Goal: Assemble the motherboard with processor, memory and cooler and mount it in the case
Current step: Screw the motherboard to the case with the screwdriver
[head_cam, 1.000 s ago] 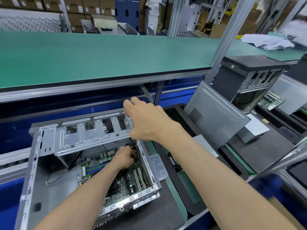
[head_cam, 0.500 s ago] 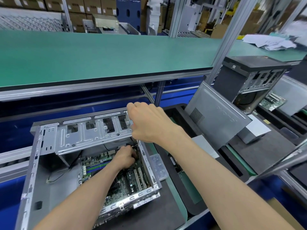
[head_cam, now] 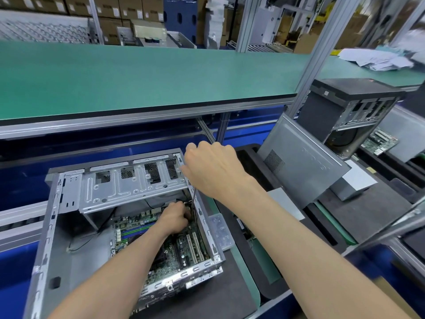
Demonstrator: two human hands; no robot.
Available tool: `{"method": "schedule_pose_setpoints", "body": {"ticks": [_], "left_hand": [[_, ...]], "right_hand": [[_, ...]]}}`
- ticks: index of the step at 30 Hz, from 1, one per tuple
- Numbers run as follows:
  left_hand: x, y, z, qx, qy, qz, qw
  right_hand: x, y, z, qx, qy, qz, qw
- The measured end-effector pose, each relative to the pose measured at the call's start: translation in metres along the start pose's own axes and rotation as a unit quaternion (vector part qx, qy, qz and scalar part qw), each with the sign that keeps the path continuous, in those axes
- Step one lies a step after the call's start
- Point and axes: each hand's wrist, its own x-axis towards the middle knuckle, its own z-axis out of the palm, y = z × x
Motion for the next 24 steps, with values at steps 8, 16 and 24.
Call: {"method": "schedule_pose_setpoints", "body": {"ticks": [8,16,24], "left_hand": [[-0.0001,-0.0007,0.0006,-0.005,0.000,-0.004,1.000],[-0.0013,0.0024,-0.0007,-0.006,0.004,-0.009,1.000],[-0.0014,0.0015,-0.0020,0.005,-0.006,-0.007,1.000]], "right_hand": [[0.0011,-0.0013,-0.0040,0.045,-0.033,-0.021,0.998],[0.0030,-0.0021,-0.0066,0.101,-0.068,-0.048,0.991],[0.0021,-0.0039,-0.0010,0.053,-0.019,-0.019,0.998]]}}
